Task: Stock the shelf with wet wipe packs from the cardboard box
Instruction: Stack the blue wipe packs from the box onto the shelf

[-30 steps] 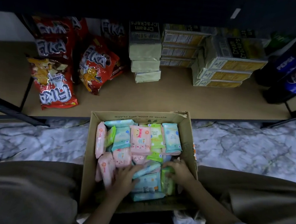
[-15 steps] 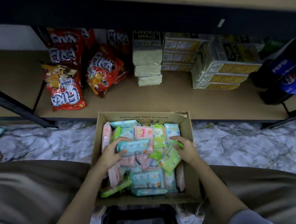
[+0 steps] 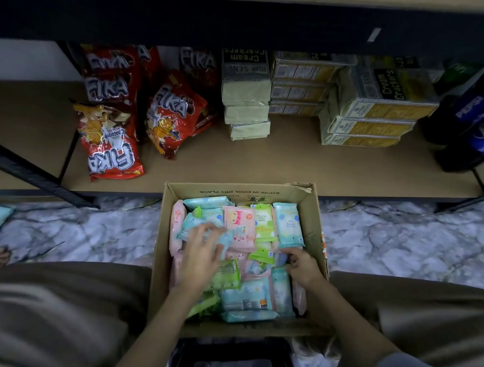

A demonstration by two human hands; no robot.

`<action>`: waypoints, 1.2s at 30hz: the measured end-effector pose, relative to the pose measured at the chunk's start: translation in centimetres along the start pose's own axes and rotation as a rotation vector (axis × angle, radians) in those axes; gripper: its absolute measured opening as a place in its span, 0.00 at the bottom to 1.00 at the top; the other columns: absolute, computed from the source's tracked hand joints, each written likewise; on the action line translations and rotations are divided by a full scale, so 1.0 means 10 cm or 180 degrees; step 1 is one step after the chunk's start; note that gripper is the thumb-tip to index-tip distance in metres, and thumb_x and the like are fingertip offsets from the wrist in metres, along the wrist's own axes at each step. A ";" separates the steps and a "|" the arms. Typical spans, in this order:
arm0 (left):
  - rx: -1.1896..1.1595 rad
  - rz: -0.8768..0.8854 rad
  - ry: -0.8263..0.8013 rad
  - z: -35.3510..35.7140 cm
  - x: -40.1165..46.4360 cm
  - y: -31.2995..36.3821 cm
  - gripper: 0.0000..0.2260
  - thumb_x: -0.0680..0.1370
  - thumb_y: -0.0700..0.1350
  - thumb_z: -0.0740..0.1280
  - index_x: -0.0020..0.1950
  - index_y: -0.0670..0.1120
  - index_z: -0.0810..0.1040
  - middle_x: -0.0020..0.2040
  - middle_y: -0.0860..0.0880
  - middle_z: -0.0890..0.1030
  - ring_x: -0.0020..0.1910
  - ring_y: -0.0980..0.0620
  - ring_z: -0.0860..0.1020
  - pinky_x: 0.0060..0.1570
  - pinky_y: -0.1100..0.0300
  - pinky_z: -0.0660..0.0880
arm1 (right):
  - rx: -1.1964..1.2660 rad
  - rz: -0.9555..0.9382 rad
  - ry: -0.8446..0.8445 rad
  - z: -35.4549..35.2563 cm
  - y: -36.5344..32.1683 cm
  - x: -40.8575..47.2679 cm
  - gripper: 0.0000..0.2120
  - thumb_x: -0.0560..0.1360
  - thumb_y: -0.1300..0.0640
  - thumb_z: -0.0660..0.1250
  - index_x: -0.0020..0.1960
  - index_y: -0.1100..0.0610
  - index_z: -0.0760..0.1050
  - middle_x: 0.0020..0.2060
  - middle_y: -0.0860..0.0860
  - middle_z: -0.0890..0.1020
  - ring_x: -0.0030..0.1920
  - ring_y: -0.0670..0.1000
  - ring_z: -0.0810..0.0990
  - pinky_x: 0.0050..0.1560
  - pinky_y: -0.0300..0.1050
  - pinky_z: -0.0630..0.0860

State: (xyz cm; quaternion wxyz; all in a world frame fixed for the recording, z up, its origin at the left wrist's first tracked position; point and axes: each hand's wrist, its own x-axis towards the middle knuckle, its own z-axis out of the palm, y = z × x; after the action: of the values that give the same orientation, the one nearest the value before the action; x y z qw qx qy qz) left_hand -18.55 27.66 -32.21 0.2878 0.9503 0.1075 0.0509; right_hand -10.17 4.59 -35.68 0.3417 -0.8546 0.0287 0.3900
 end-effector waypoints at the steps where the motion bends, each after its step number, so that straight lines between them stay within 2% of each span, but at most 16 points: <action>1: -0.0380 -0.0057 -0.0545 0.11 -0.05 0.08 0.13 0.74 0.39 0.69 0.57 0.50 0.77 0.54 0.51 0.73 0.52 0.51 0.72 0.50 0.55 0.74 | -0.0256 -0.0138 0.0059 0.01 0.08 -0.01 0.23 0.71 0.72 0.64 0.65 0.61 0.71 0.53 0.58 0.76 0.49 0.51 0.73 0.36 0.24 0.68; 3: -0.1068 -0.0260 -0.1641 0.34 -0.15 0.17 0.16 0.73 0.40 0.70 0.59 0.50 0.76 0.54 0.48 0.75 0.52 0.50 0.75 0.52 0.56 0.74 | -0.0246 -0.0226 -0.0115 0.06 0.19 -0.02 0.25 0.71 0.72 0.65 0.66 0.57 0.69 0.59 0.59 0.74 0.53 0.54 0.75 0.47 0.34 0.75; 5: -0.1093 -0.0289 -0.2175 0.58 -0.18 0.13 0.24 0.69 0.38 0.73 0.64 0.48 0.73 0.63 0.47 0.73 0.62 0.49 0.72 0.61 0.58 0.69 | -0.0101 -0.0292 -0.0227 0.12 0.28 -0.01 0.28 0.69 0.72 0.67 0.65 0.52 0.68 0.63 0.62 0.72 0.58 0.61 0.76 0.57 0.50 0.76; 9: -0.0266 0.0000 -0.2775 0.84 -0.14 0.12 0.38 0.70 0.45 0.74 0.74 0.56 0.58 0.75 0.47 0.60 0.74 0.45 0.56 0.71 0.52 0.57 | -0.0352 -0.0398 -0.0304 0.20 0.38 -0.01 0.32 0.68 0.74 0.64 0.69 0.59 0.66 0.64 0.58 0.72 0.61 0.50 0.72 0.54 0.33 0.69; 11: 0.0226 0.0139 -0.3063 0.88 -0.13 0.19 0.39 0.73 0.44 0.70 0.75 0.58 0.50 0.77 0.46 0.52 0.76 0.43 0.45 0.71 0.48 0.49 | -0.0355 -0.0377 -0.0237 0.25 0.42 -0.01 0.29 0.68 0.75 0.63 0.67 0.60 0.69 0.62 0.59 0.75 0.62 0.52 0.73 0.54 0.32 0.68; 12: 0.0296 0.0137 -0.3096 0.89 -0.14 0.20 0.38 0.74 0.43 0.69 0.75 0.59 0.49 0.77 0.45 0.51 0.76 0.42 0.44 0.71 0.47 0.49 | -0.0347 -0.0368 -0.0140 0.27 0.43 -0.01 0.27 0.68 0.75 0.62 0.65 0.60 0.72 0.61 0.59 0.76 0.62 0.54 0.73 0.54 0.31 0.67; 16: 0.0361 0.0205 -0.2836 0.91 -0.22 0.18 0.34 0.75 0.40 0.67 0.73 0.62 0.53 0.71 0.46 0.61 0.71 0.43 0.61 0.67 0.50 0.56 | -0.0282 -0.0487 0.0338 0.28 0.41 -0.02 0.22 0.68 0.75 0.63 0.59 0.60 0.77 0.58 0.58 0.78 0.62 0.55 0.74 0.54 0.26 0.63; 19: 0.0210 0.0142 -0.2591 0.84 -0.19 0.19 0.30 0.76 0.40 0.64 0.71 0.62 0.57 0.69 0.46 0.65 0.64 0.43 0.69 0.64 0.51 0.60 | -0.0360 -0.0583 0.0413 0.21 0.33 -0.03 0.21 0.72 0.72 0.63 0.62 0.57 0.76 0.60 0.58 0.78 0.62 0.56 0.75 0.55 0.31 0.66; 23: -0.0585 -0.0155 -0.2393 0.75 -0.17 0.18 0.22 0.77 0.37 0.63 0.66 0.58 0.65 0.68 0.47 0.67 0.61 0.47 0.71 0.57 0.57 0.66 | -0.0531 -0.0569 0.0287 0.10 0.20 -0.08 0.20 0.76 0.68 0.59 0.65 0.54 0.72 0.60 0.60 0.77 0.61 0.59 0.75 0.57 0.44 0.70; 25: -0.0862 -0.0275 -0.2149 0.64 -0.14 0.19 0.22 0.75 0.37 0.65 0.64 0.57 0.67 0.67 0.47 0.69 0.62 0.48 0.71 0.57 0.58 0.70 | -0.0476 -0.0586 0.0345 0.05 0.15 -0.11 0.18 0.77 0.68 0.59 0.64 0.56 0.73 0.61 0.59 0.77 0.62 0.58 0.75 0.58 0.43 0.70; 27: -0.1041 -0.0265 -0.1871 0.48 -0.03 0.20 0.21 0.74 0.39 0.68 0.59 0.61 0.68 0.64 0.48 0.72 0.61 0.48 0.73 0.59 0.53 0.72 | -0.0379 -0.0608 0.0526 -0.02 0.06 -0.13 0.15 0.76 0.67 0.61 0.61 0.57 0.76 0.60 0.57 0.78 0.61 0.57 0.75 0.55 0.41 0.71; 30: -0.1526 -0.0250 -0.1434 0.07 0.22 0.25 0.20 0.72 0.39 0.70 0.51 0.62 0.67 0.55 0.52 0.75 0.54 0.54 0.76 0.52 0.61 0.72 | -0.0188 -0.0663 0.0902 -0.15 -0.14 -0.14 0.14 0.74 0.67 0.62 0.57 0.55 0.78 0.49 0.59 0.82 0.50 0.58 0.79 0.45 0.43 0.72; 32: -0.1797 -0.0308 -0.1135 -0.27 0.41 0.21 0.19 0.71 0.40 0.72 0.53 0.58 0.68 0.50 0.55 0.75 0.45 0.64 0.75 0.46 0.70 0.70 | 0.0024 -0.0704 0.1043 -0.23 -0.30 -0.10 0.14 0.74 0.67 0.63 0.55 0.56 0.78 0.38 0.59 0.79 0.35 0.56 0.75 0.36 0.43 0.69; 33: -0.1920 -0.0372 -0.0987 -0.41 0.49 0.16 0.18 0.71 0.41 0.72 0.54 0.56 0.68 0.49 0.55 0.75 0.43 0.67 0.75 0.44 0.72 0.71 | 0.0177 -0.0726 0.1077 -0.26 -0.38 -0.06 0.13 0.74 0.67 0.63 0.55 0.56 0.79 0.37 0.58 0.78 0.33 0.54 0.72 0.33 0.41 0.67; 35: -0.1968 -0.0442 -0.0651 -0.62 0.62 0.00 0.19 0.70 0.43 0.71 0.56 0.54 0.69 0.49 0.53 0.76 0.44 0.64 0.76 0.47 0.65 0.73 | 0.0559 -0.0745 0.1103 -0.27 -0.55 0.03 0.13 0.74 0.66 0.64 0.55 0.54 0.78 0.42 0.57 0.78 0.32 0.52 0.72 0.36 0.40 0.73; 36: -0.1908 -0.0520 -0.0525 -0.65 0.68 -0.09 0.21 0.71 0.41 0.71 0.60 0.52 0.68 0.51 0.51 0.76 0.48 0.58 0.76 0.50 0.60 0.73 | 0.0817 -0.0725 0.1019 -0.25 -0.63 0.06 0.14 0.74 0.66 0.64 0.56 0.53 0.77 0.43 0.56 0.77 0.31 0.50 0.74 0.38 0.43 0.76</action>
State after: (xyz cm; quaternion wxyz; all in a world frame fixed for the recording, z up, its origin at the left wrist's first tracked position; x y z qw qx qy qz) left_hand -13.14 33.42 -27.08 0.5659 0.8123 0.1399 -0.0201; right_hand -6.16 7.98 -31.38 0.4805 -0.8528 0.0352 0.2016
